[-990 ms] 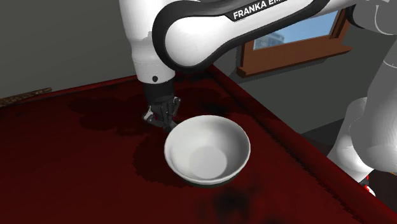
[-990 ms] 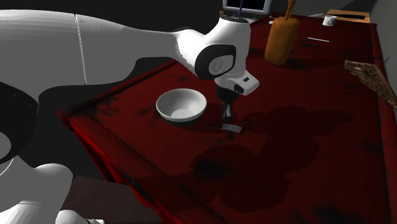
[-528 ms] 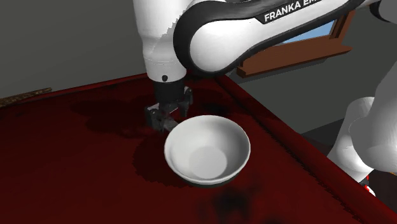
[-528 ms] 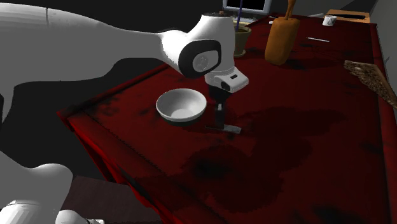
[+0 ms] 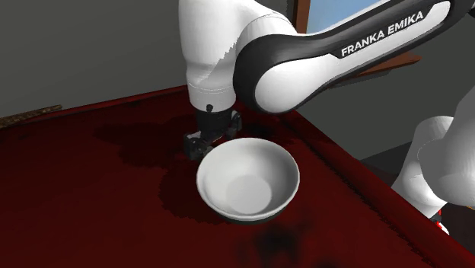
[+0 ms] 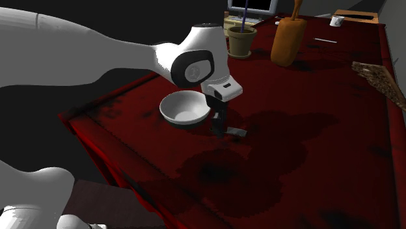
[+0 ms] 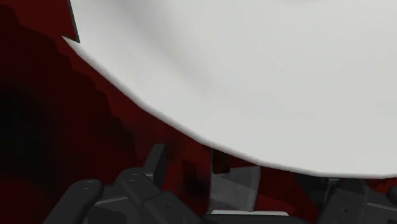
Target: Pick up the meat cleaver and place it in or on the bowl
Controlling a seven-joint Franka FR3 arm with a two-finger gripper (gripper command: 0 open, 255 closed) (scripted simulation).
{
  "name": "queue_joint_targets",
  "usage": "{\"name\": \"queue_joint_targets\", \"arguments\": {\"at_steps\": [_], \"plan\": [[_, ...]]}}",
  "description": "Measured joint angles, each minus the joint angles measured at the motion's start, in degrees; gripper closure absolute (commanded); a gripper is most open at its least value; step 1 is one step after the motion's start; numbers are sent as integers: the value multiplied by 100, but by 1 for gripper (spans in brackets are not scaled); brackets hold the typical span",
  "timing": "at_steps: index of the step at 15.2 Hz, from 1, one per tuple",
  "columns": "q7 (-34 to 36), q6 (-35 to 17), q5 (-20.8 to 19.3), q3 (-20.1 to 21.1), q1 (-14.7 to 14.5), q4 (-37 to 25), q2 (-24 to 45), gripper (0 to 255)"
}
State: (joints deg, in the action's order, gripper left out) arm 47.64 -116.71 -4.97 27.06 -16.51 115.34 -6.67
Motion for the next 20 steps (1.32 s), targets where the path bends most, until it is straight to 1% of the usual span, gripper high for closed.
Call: {"name": "queue_joint_targets", "arguments": {"at_steps": [7,8,18,20], "plan": [[14,-110,-28,-2,8,69,42,0],[14,-110,-28,-2,8,69,42,255],[7,-115,-44,-27,24,28,-12,255],[-11,-26,-19,-23,14,-16,-1,255]]}}
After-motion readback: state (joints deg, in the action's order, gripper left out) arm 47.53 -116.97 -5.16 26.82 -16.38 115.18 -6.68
